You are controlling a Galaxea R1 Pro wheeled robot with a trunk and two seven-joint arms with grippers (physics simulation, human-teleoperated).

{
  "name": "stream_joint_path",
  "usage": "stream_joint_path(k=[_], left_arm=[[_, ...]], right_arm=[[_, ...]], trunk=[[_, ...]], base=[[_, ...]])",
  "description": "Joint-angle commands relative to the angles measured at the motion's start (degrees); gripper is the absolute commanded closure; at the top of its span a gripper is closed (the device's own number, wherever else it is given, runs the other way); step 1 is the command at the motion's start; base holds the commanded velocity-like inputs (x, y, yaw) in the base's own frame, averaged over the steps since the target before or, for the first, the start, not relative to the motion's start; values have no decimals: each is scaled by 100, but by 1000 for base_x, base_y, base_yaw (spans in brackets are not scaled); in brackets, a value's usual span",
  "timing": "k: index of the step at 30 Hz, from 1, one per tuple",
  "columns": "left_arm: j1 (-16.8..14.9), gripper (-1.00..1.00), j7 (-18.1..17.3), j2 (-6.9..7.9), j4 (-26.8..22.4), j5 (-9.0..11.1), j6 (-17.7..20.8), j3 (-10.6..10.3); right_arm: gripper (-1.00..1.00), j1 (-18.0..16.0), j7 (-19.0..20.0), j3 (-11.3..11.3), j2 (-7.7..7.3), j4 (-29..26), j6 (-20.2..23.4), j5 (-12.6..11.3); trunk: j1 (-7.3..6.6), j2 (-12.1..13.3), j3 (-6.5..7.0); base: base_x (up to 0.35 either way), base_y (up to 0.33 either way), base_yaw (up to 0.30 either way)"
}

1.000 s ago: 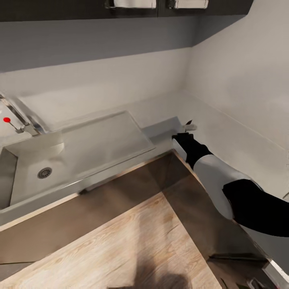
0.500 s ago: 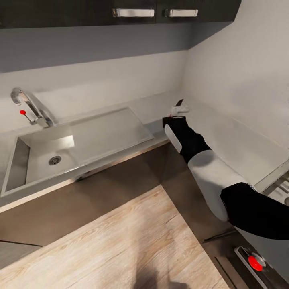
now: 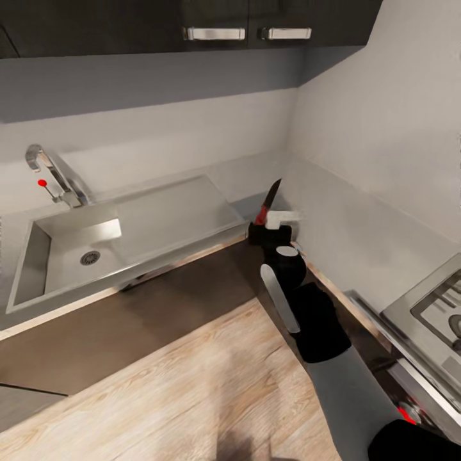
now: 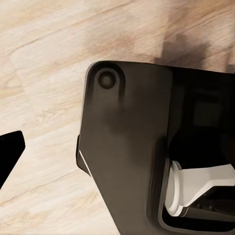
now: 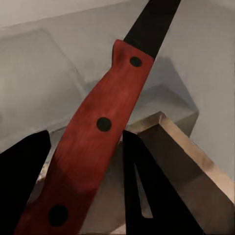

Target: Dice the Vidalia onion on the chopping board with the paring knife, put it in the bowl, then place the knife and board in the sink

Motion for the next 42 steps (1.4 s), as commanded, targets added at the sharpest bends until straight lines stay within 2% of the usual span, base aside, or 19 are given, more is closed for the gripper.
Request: stream_joint_path(k=[1,6,9,12,20,42], left_arm=[[2,-100,-35,-7,-7,-7,-5,28],[2,-100,-38,-7,-29,-11,-13,27],[2,-100,-40,-3,-21,-11,-12,34],[2,-100,-40,-6,-5,-8,-9,36],[2,-100,-40,-7,58,-7,-13,36],[2,-100,-40,-7,128,-14,-6,36]], right_arm=[[100,170,-88,163,0,-99,-187,-45],[100,502,-122,463,0,-191,-508,-48],[100,585,-296,705,0,-445,-558,-45],[100,600,-415,764,0,-540,-567,-46],[100,612,-497,799,0,-620,-572,-55],[100,616,-502,801,0,-619,-572,-65]], trunk=[[4,-10,1],[4,-10,35],[4,-10,39],[4,-10,41],[4,-10,41],[4,-10,41]], base=[[0,0,0],[0,0,0],[0,0,0],[0,44,0],[0,259,76],[-71,298,273]])
